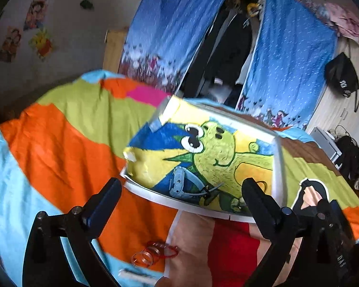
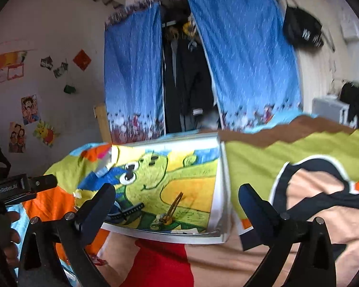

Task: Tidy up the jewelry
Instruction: 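Carry the watch and hairpin into the white tray and open both tools, then move both tools back from the tray toward the remaining jewelry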

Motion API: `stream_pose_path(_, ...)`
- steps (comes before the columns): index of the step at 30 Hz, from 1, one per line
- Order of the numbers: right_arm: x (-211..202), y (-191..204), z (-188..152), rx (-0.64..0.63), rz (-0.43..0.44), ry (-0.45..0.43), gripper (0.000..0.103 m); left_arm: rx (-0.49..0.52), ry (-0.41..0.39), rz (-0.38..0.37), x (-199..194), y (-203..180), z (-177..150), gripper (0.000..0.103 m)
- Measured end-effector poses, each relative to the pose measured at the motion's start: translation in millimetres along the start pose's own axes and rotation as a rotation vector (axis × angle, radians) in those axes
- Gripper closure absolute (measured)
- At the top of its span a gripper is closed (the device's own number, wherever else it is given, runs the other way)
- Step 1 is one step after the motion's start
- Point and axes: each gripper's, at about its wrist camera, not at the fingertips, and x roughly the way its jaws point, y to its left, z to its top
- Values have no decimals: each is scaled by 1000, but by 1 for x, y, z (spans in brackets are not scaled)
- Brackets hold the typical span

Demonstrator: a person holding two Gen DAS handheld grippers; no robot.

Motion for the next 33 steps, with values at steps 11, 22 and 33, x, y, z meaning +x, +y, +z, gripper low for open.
stream_pose_path(11,-113,33,-15,-60,10,-117,0,116,-159,0,-127,-3,-45,4)
stream_pose_path(22,-177,66,-48,-123,5,-61,0,169,-169,-3,-195,13,-99,4)
stream_pose_path(33,-200,71,-73,-63,-97,40,0,239,6,20,-200,31,-148,4)
